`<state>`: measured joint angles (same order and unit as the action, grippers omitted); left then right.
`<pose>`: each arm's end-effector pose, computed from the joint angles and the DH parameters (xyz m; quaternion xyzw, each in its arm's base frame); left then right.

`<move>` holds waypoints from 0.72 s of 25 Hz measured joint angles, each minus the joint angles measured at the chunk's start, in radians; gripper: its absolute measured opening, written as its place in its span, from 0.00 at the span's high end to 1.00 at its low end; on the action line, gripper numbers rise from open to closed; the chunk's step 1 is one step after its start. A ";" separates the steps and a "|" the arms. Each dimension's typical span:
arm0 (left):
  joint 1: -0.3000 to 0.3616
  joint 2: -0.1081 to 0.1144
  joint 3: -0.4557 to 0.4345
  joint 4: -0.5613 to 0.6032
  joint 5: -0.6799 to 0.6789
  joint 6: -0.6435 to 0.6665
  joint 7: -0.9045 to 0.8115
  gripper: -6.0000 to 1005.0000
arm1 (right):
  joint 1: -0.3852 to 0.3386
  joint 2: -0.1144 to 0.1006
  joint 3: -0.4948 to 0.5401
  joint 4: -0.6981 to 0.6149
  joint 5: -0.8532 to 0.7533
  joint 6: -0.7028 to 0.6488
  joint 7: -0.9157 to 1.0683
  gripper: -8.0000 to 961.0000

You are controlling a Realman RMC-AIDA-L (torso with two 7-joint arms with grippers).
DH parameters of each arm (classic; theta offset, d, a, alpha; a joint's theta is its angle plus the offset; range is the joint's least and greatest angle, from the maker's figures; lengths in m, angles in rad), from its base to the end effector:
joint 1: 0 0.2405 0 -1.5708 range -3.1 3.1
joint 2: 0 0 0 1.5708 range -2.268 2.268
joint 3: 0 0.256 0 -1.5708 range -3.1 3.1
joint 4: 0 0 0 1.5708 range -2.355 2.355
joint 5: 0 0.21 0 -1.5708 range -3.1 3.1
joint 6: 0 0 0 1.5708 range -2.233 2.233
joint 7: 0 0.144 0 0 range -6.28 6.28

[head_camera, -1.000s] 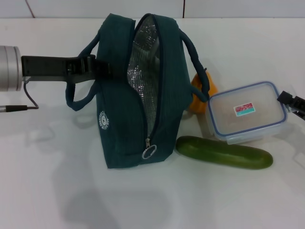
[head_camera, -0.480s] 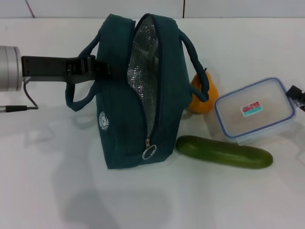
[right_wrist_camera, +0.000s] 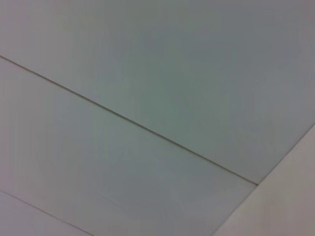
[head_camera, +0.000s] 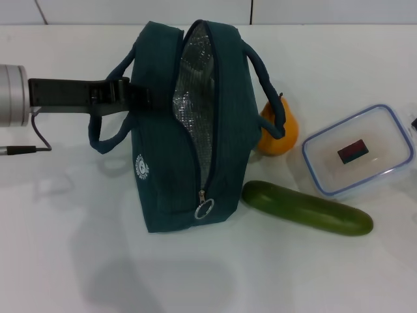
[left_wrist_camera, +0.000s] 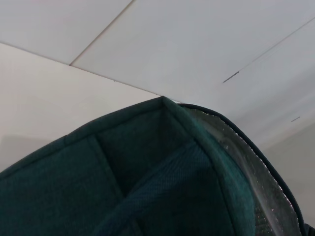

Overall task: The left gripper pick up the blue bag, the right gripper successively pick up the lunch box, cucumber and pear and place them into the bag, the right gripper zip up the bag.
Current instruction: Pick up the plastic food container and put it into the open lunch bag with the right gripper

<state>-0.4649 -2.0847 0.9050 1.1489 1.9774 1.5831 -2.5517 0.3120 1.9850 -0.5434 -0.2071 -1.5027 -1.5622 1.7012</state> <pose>-0.2102 0.3435 0.0463 -0.8086 -0.5428 -0.2174 0.0652 0.3442 0.2690 0.0286 -0.6342 0.5531 0.5107 0.1761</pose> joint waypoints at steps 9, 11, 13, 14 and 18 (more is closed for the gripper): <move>-0.002 -0.001 0.000 -0.001 0.000 0.000 0.001 0.95 | -0.002 -0.002 -0.001 0.000 0.013 -0.008 0.000 0.90; -0.003 -0.002 0.000 -0.002 0.000 -0.001 0.002 0.95 | -0.006 -0.004 -0.001 0.000 0.023 -0.018 0.001 0.90; -0.004 -0.002 0.000 -0.002 0.000 -0.001 0.002 0.95 | -0.012 -0.009 -0.001 0.000 0.036 -0.032 0.002 0.90; -0.004 -0.002 0.000 -0.002 0.000 -0.002 0.002 0.95 | -0.017 -0.012 -0.001 0.000 0.045 -0.039 0.002 0.90; -0.007 -0.001 0.000 -0.010 0.000 -0.004 0.002 0.95 | -0.031 -0.020 0.003 0.000 0.076 -0.054 0.012 0.90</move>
<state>-0.4718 -2.0862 0.9050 1.1384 1.9772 1.5795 -2.5494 0.2811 1.9653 -0.5408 -0.2071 -1.4265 -1.6162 1.7132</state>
